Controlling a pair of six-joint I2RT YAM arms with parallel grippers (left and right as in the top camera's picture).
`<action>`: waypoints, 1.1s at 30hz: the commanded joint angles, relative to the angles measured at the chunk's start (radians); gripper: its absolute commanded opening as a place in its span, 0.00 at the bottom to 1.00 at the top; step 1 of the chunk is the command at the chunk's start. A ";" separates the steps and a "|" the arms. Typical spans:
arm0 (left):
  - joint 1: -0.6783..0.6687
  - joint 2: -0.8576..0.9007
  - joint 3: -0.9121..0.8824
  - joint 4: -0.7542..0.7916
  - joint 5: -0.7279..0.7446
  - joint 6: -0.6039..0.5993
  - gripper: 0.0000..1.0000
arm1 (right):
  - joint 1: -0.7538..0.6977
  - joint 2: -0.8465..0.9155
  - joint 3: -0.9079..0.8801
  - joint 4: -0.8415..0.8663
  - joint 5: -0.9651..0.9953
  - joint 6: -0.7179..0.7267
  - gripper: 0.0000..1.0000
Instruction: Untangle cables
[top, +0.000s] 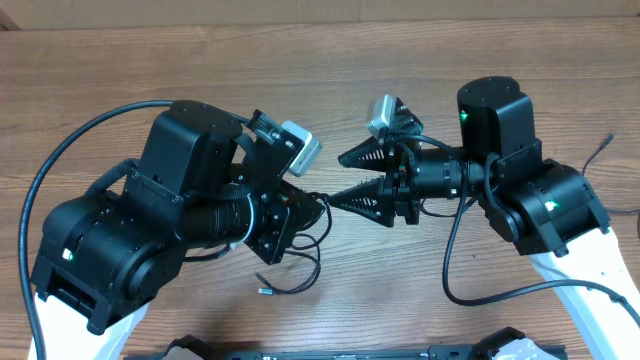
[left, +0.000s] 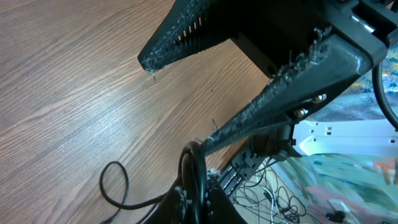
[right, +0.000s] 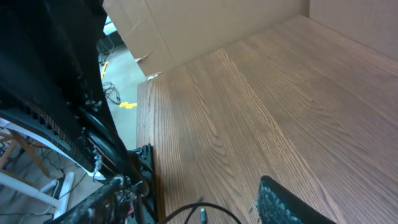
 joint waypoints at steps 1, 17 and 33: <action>-0.007 0.021 0.014 0.005 0.019 -0.010 0.08 | 0.002 -0.020 0.009 0.005 -0.040 0.001 0.67; -0.007 0.044 0.014 0.029 0.035 -0.002 0.08 | 0.001 -0.020 0.009 0.007 -0.080 -0.008 0.04; -0.007 0.032 0.015 0.029 0.035 -0.002 0.08 | 0.001 -0.004 0.009 -0.023 0.098 -0.011 0.56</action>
